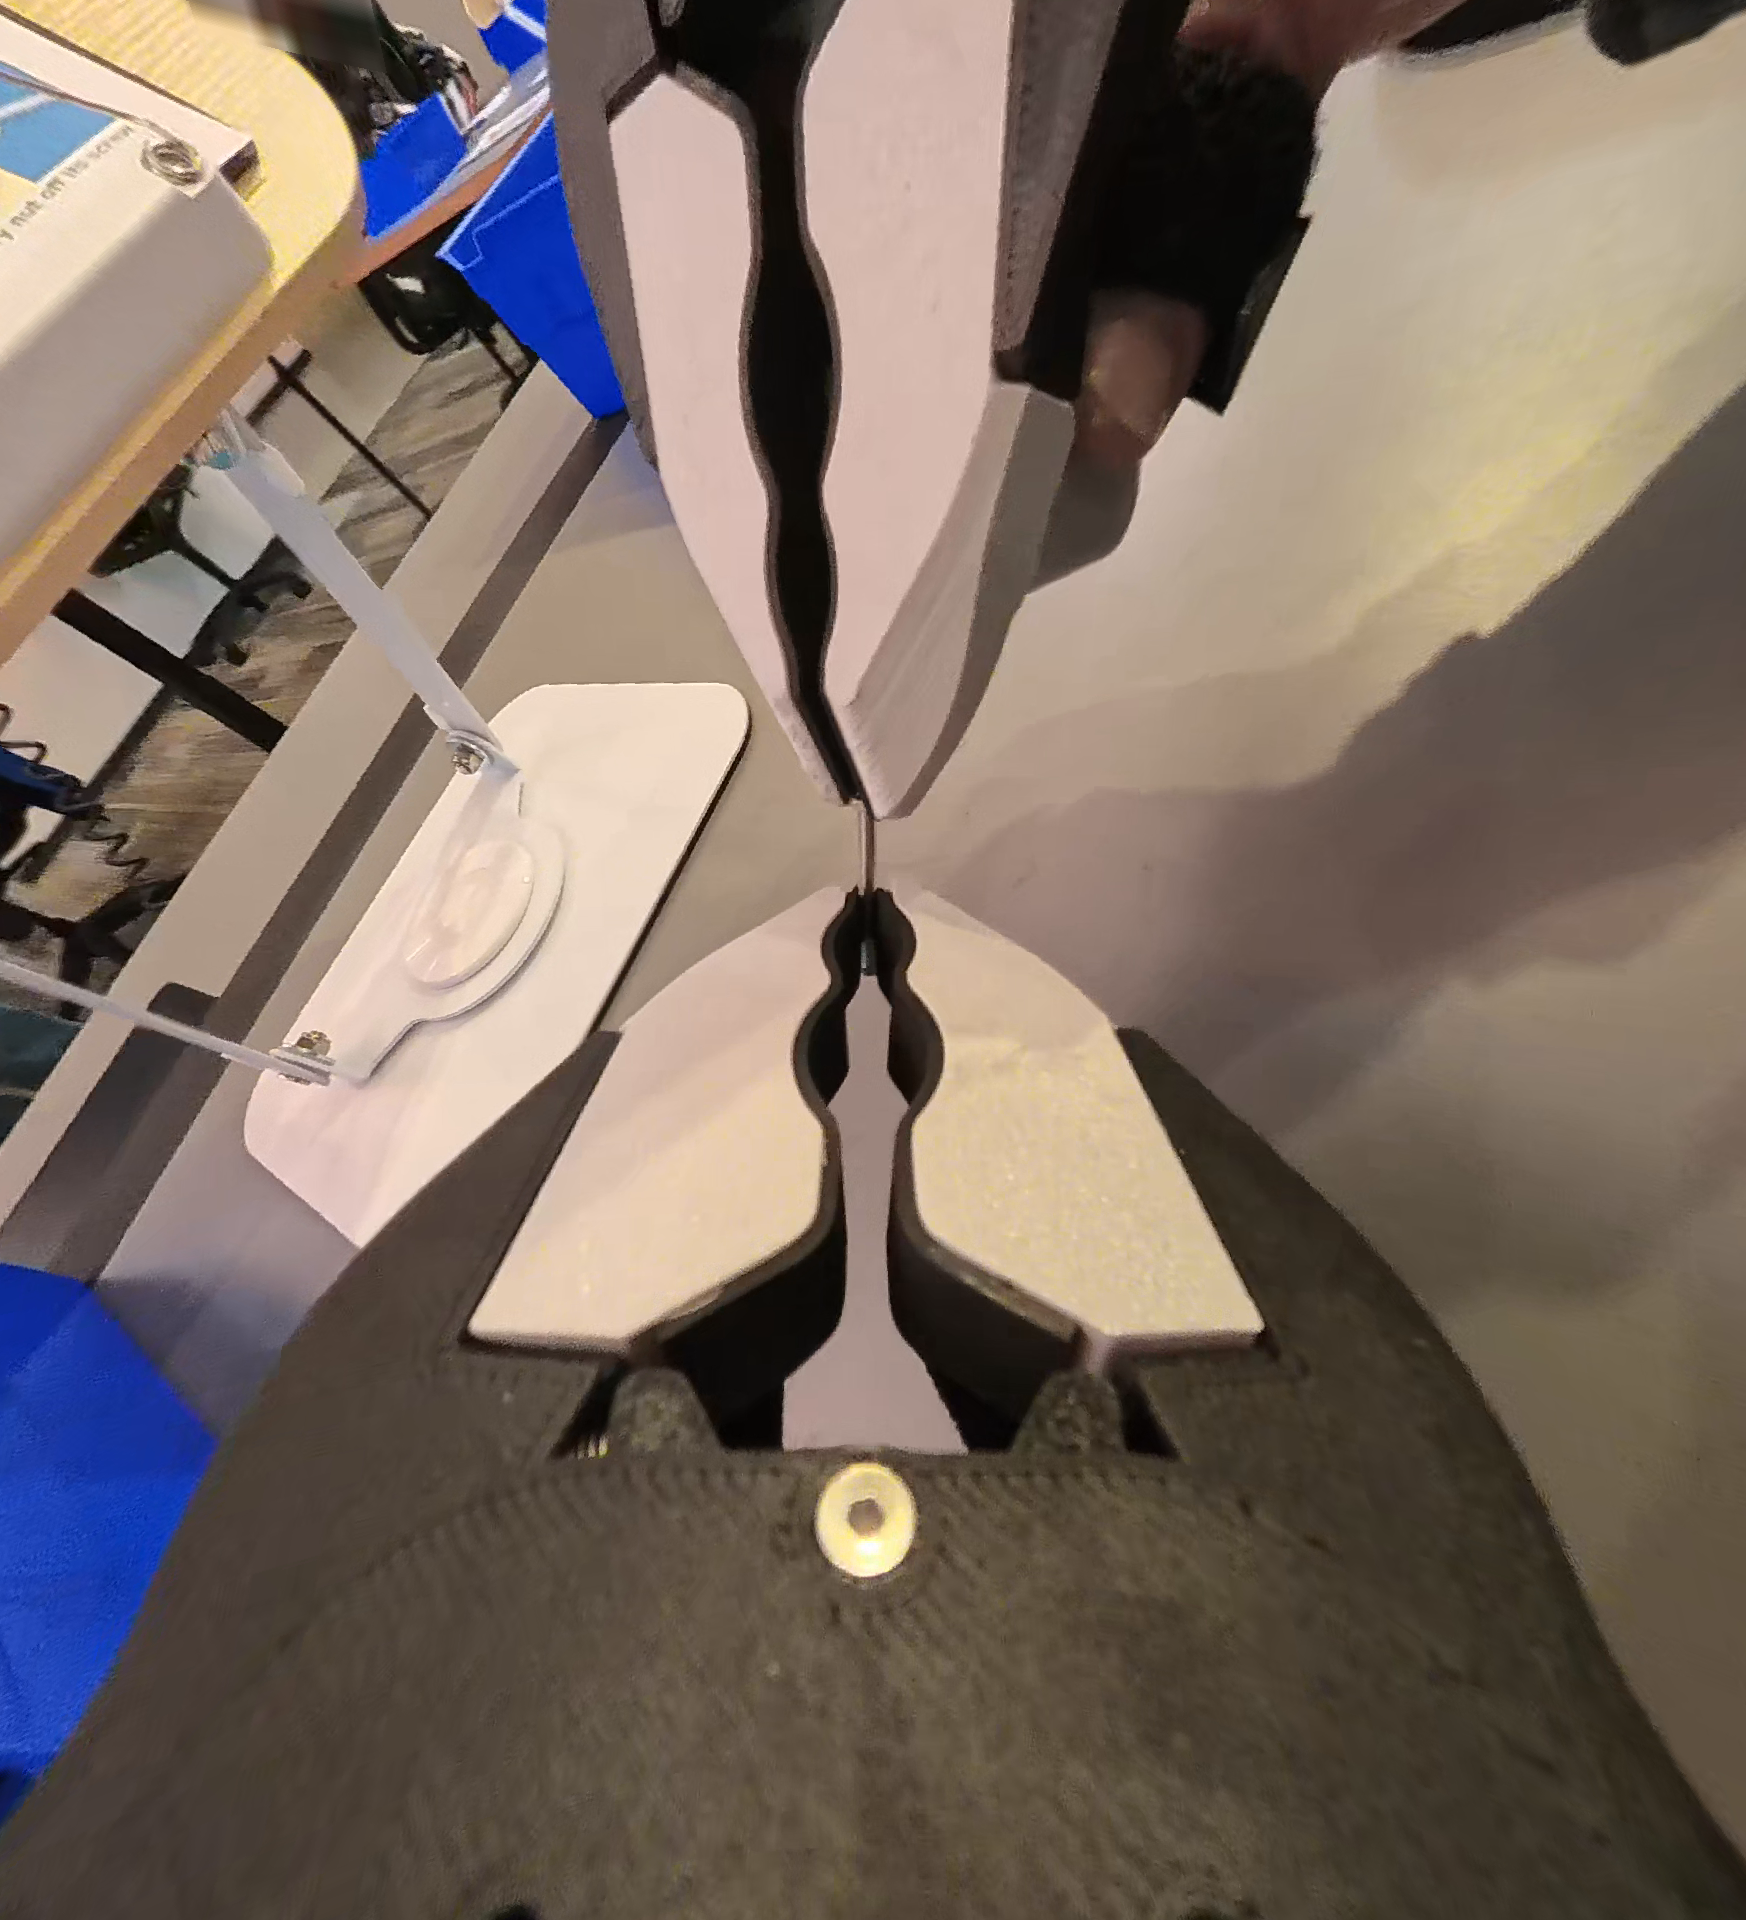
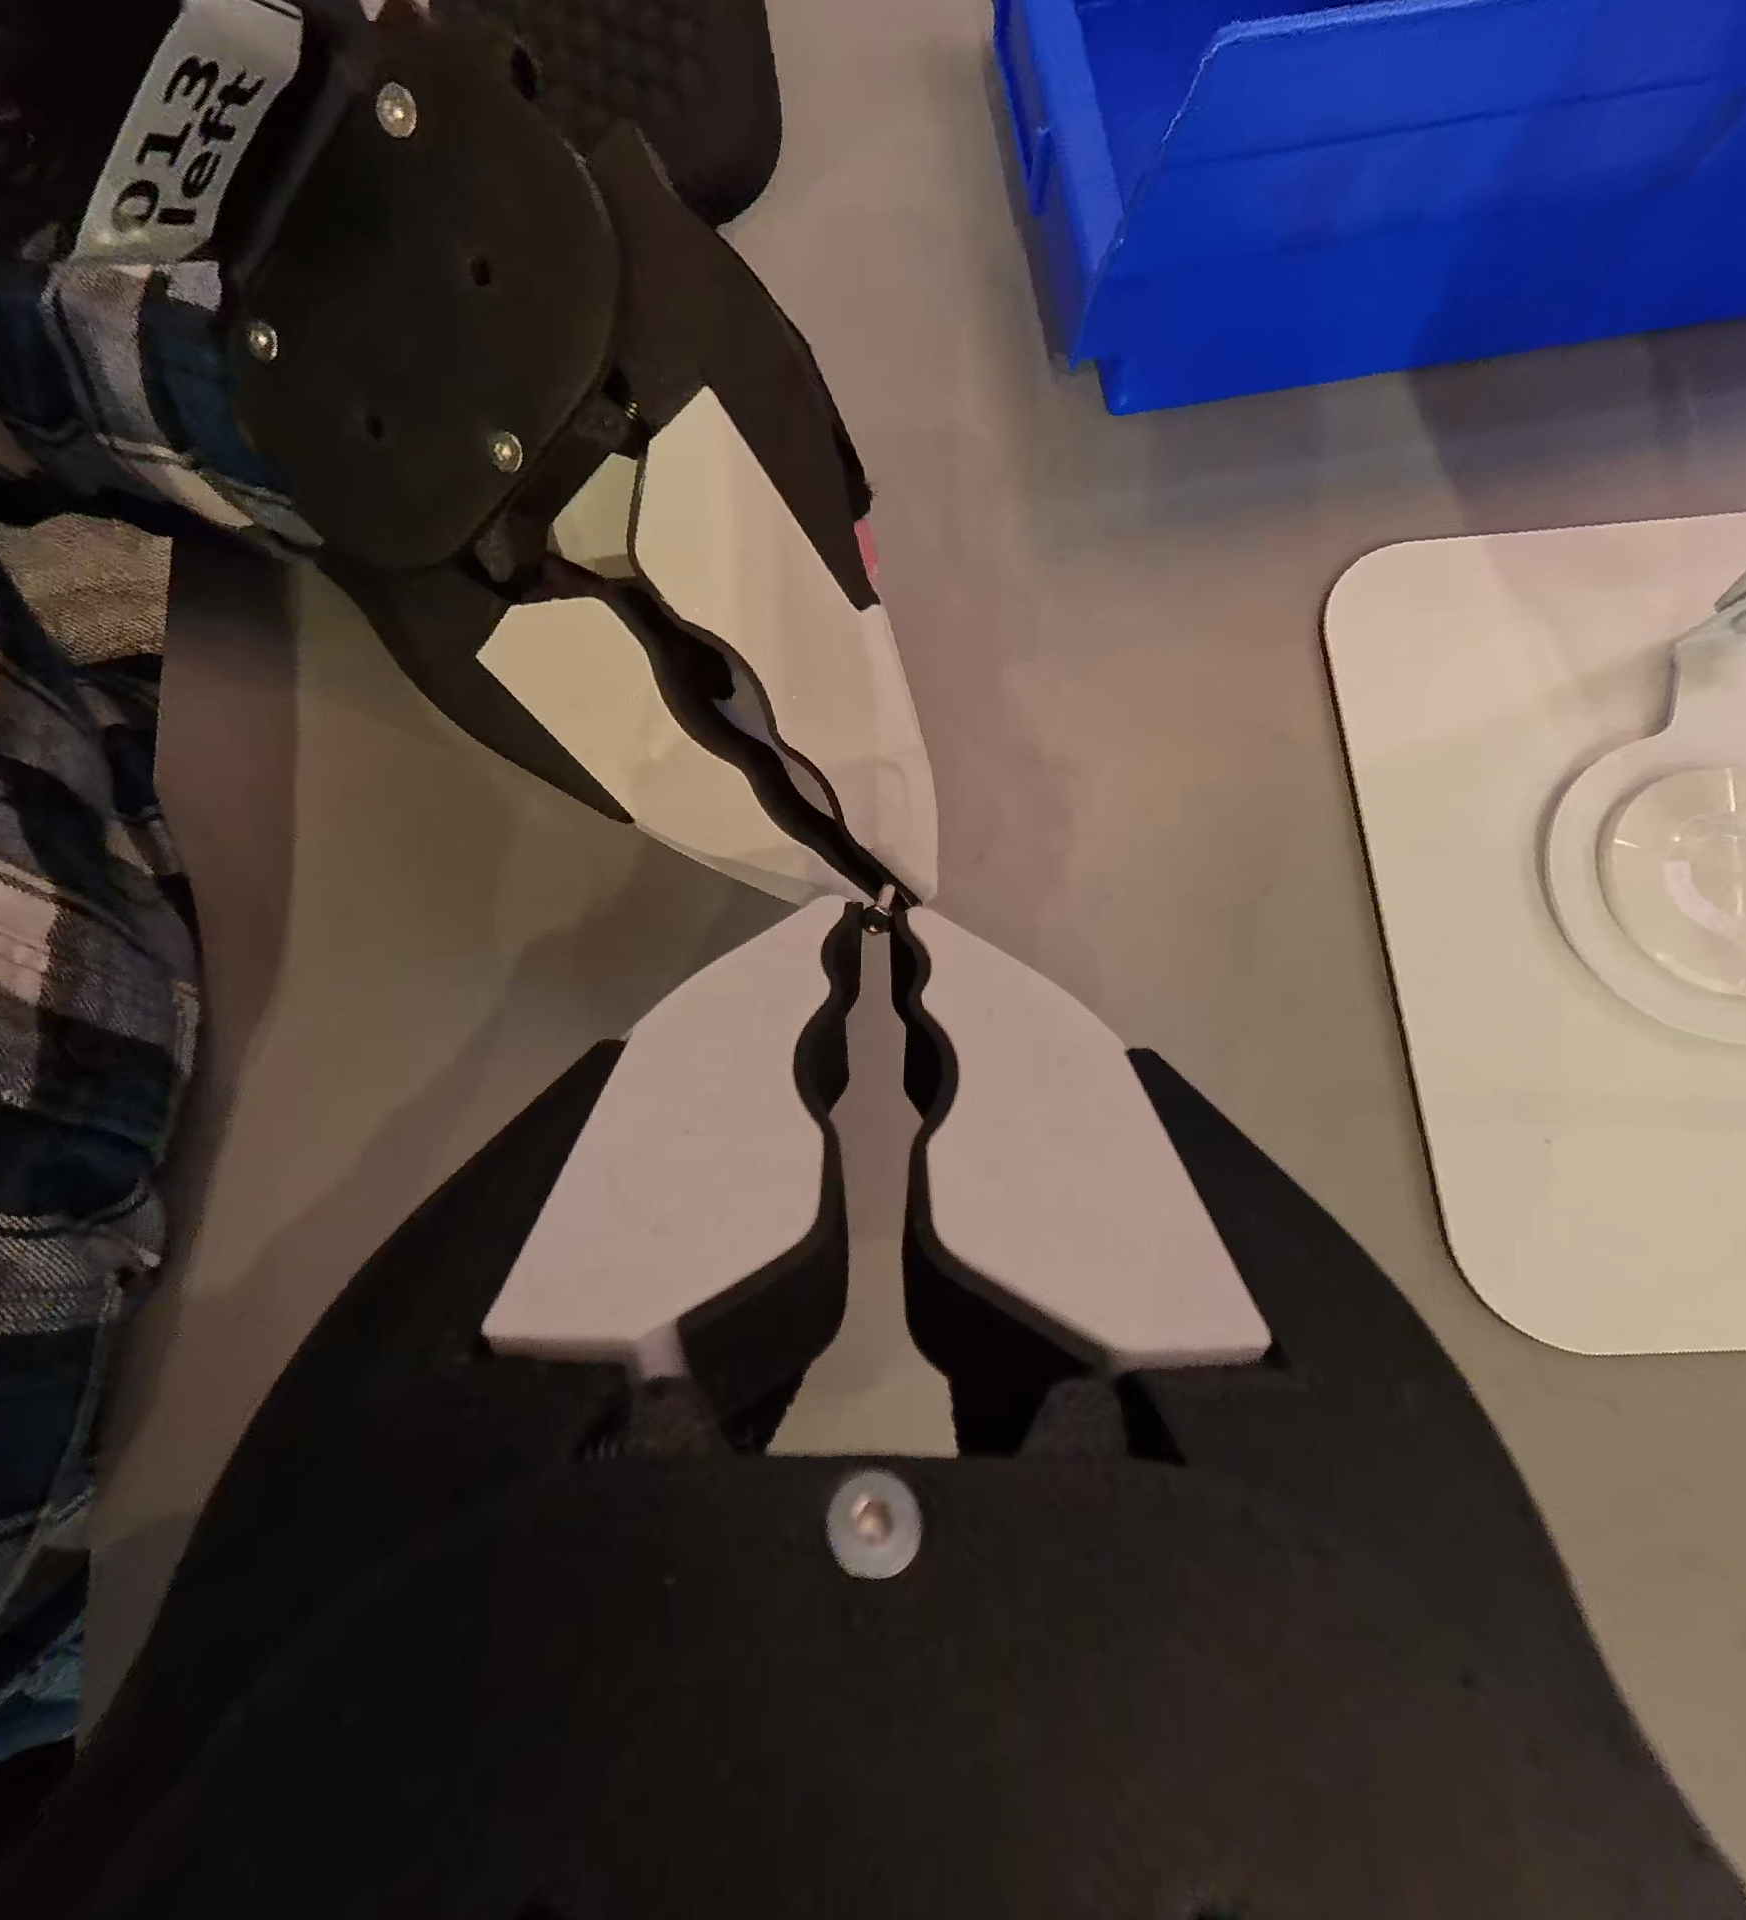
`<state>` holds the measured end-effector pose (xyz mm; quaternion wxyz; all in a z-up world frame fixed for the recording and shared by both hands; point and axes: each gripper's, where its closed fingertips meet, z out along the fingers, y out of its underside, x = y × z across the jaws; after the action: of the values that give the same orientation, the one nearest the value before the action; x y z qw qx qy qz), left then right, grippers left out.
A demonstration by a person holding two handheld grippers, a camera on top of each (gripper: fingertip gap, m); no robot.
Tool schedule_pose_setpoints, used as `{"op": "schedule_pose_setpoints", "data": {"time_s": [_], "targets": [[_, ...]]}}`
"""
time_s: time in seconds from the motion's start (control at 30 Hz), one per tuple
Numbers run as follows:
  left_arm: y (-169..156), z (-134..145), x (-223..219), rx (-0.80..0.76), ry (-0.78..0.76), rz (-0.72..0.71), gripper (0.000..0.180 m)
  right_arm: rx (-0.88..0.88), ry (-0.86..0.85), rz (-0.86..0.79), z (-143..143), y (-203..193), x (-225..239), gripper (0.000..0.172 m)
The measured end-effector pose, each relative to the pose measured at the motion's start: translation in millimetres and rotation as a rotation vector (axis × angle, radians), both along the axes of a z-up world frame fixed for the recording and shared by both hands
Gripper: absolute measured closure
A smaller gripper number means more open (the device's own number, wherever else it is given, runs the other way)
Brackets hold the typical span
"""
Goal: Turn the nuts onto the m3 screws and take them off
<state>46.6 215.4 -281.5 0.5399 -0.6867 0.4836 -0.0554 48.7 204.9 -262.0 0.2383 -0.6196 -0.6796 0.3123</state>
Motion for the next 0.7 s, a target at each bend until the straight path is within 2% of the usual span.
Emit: {"op": "schedule_pose_setpoints", "data": {"time_s": [0.2, 0.53, 0.7], "targets": [[0.4, -1.4, -1.0, 0.019, 0.029, 0.012, 0.179, -0.053, 0.039, -0.068, -1.5, 0.6, -0.7, 0.166], [0.1, 0.0, -1.4, 0.033, 0.039, 0.019, 0.179, -0.015, 0.042, -0.088, 0.0, 1.3, -1.3, 0.166], [2.0, -2.2, -3.3, 0.081, 0.120, 0.049, 0.179, -0.048, 0.041, -0.123, -2.7, 2.1, -1.8, 0.166]]}}
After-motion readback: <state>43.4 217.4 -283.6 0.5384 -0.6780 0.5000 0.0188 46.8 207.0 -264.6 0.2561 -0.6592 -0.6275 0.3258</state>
